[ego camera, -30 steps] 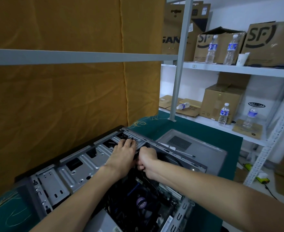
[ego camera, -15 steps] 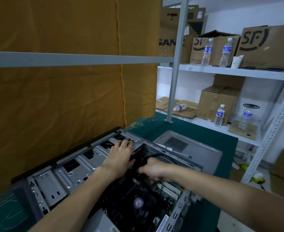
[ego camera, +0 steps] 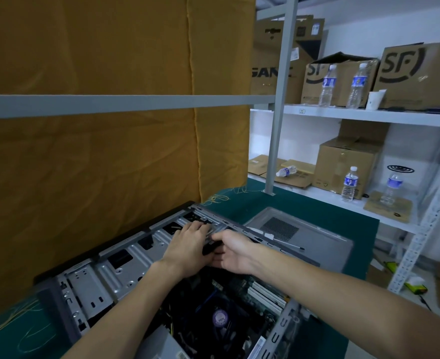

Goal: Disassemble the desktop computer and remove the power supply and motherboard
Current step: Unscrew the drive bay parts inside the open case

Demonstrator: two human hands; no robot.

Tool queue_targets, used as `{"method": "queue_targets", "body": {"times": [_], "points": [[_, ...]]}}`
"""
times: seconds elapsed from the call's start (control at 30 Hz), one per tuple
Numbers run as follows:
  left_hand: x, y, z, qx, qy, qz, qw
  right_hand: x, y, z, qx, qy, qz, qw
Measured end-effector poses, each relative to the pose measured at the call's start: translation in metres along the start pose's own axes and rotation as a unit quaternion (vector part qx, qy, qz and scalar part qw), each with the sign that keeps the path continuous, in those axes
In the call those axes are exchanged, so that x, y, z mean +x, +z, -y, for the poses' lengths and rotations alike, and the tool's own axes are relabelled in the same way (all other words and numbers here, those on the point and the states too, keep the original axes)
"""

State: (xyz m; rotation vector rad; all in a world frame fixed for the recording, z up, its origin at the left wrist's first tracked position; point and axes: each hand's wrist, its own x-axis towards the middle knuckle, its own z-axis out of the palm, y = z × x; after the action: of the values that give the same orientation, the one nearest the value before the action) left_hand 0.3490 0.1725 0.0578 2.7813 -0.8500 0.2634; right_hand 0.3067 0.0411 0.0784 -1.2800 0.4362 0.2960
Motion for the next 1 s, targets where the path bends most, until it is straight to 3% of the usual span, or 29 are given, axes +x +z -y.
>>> {"method": "queue_targets", "body": {"times": [0.27,0.5,0.67,0.77,0.83,0.93,1.0], "points": [[-0.012,-0.009,0.007,0.042,0.03,0.113,0.992,-0.017,-0.02,-0.008,-0.025,0.043,-0.02,0.999],[-0.016,-0.014,-0.006,0.121,0.103,0.078,0.984,-0.051,-0.04,-0.007,-0.01,0.055,-0.006,0.998],[-0.023,-0.019,-0.035,0.086,0.172,0.036,0.981,-0.088,-0.063,0.012,-0.045,0.001,0.009,0.999],[-0.023,-0.03,-0.051,0.061,0.174,-0.001,0.983,-0.106,-0.083,0.029,-0.049,-0.004,0.071,0.996],[-0.022,-0.036,-0.058,0.039,0.182,-0.037,0.982,-0.112,-0.1,0.038,0.004,0.009,0.169,0.986],[-0.016,-0.044,-0.068,0.014,0.189,-0.084,0.978,-0.108,-0.123,0.041,0.104,0.059,0.339,0.933],[-0.008,-0.045,-0.076,0.047,0.214,-0.111,0.969,-0.103,-0.125,0.038,0.131,0.073,0.398,0.905]]}}
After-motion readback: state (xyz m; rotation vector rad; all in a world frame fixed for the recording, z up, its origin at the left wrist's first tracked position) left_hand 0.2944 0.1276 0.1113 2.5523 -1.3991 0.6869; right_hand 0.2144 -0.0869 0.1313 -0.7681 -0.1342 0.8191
